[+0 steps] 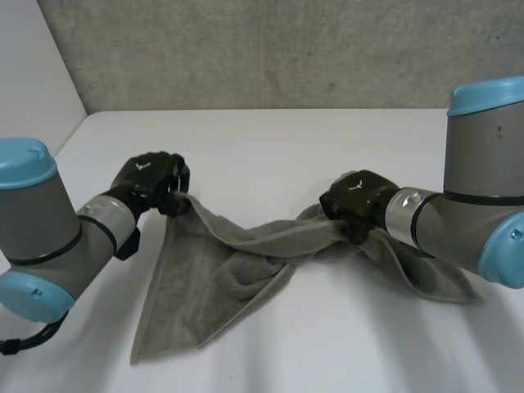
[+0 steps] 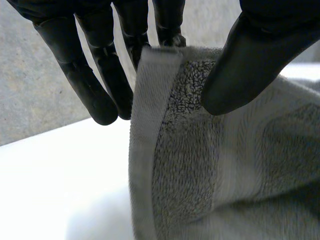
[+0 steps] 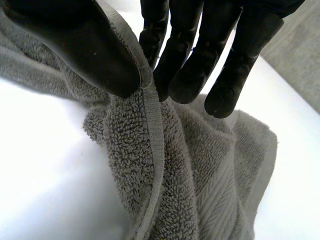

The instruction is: Fold the towel.

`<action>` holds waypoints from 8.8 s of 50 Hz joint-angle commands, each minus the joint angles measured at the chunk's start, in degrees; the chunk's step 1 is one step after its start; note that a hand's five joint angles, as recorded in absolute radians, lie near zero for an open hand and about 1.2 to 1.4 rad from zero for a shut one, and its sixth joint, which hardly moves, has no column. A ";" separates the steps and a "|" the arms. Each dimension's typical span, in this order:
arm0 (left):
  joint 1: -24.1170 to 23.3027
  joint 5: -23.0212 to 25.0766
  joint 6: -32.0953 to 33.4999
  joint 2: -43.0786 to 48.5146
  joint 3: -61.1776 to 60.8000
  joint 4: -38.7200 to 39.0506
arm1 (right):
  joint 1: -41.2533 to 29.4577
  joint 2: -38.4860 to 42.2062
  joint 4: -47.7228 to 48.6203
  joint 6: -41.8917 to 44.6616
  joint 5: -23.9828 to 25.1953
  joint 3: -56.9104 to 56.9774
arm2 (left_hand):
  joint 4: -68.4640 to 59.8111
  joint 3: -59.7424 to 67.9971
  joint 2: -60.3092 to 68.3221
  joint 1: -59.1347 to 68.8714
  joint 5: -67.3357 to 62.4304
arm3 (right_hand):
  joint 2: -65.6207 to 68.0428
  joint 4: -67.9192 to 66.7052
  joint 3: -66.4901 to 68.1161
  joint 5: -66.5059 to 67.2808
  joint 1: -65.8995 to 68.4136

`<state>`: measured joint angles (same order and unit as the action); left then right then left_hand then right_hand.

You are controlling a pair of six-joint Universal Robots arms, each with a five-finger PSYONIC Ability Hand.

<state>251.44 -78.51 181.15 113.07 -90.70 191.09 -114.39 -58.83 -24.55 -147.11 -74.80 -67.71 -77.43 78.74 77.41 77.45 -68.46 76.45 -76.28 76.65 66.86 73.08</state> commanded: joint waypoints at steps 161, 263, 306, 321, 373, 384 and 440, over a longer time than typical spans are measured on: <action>8.01 0.37 -4.40 -13.41 -15.39 16.42 | 6.55 3.53 5.04 15.43 -7.02 5.63 | -2.57 1.26 2.59 2.55 -1.54 | 3.55 -3.72 3.35 3.14 6.92; 15.75 3.71 -2.03 -9.89 -19.52 29.51 | 21.23 3.90 22.27 4.90 3.08 -15.18 | -2.57 1.26 2.59 2.55 -1.54 | -42.82 42.65 -43.02 -43.23 -39.44; 15.57 3.98 -2.12 -9.80 -20.40 29.51 | 20.26 11.02 32.55 4.28 8.53 -11.92 | -2.57 1.26 2.59 2.55 -1.54 | -48.20 48.03 -48.40 -48.61 -44.82; 15.31 4.15 -2.12 -9.80 -20.40 29.51 | 19.21 12.08 33.43 0.68 8.18 -8.59 | -2.57 1.26 2.59 2.55 -1.54 | -47.53 47.36 -47.73 -47.93 -44.15; 15.22 4.41 -2.03 -10.15 -21.63 29.51 | 19.38 13.49 32.64 0.07 8.18 -6.21 | -2.57 1.26 2.59 2.55 -1.54 | 3.55 -3.72 3.35 3.14 6.92; 15.13 4.42 -2.03 -10.59 -22.07 29.51 | 20.09 8.12 31.23 -8.28 9.59 -6.39 | -2.57 1.26 2.59 2.55 -1.54 | 3.55 -3.72 3.35 3.14 6.92; 14.96 4.50 -1.94 -10.86 -22.94 29.51 | 23.78 9.53 30.70 2.97 10.73 -12.45 | -2.57 1.26 2.59 2.55 -1.54 | -46.35 46.18 -46.55 -46.76 -42.98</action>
<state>266.45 -74.00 179.22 102.21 -113.64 220.60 -90.47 -50.15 3.46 -144.32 -64.00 -79.85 -77.72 79.25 77.97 77.50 -68.61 29.97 -29.55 29.64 19.17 29.41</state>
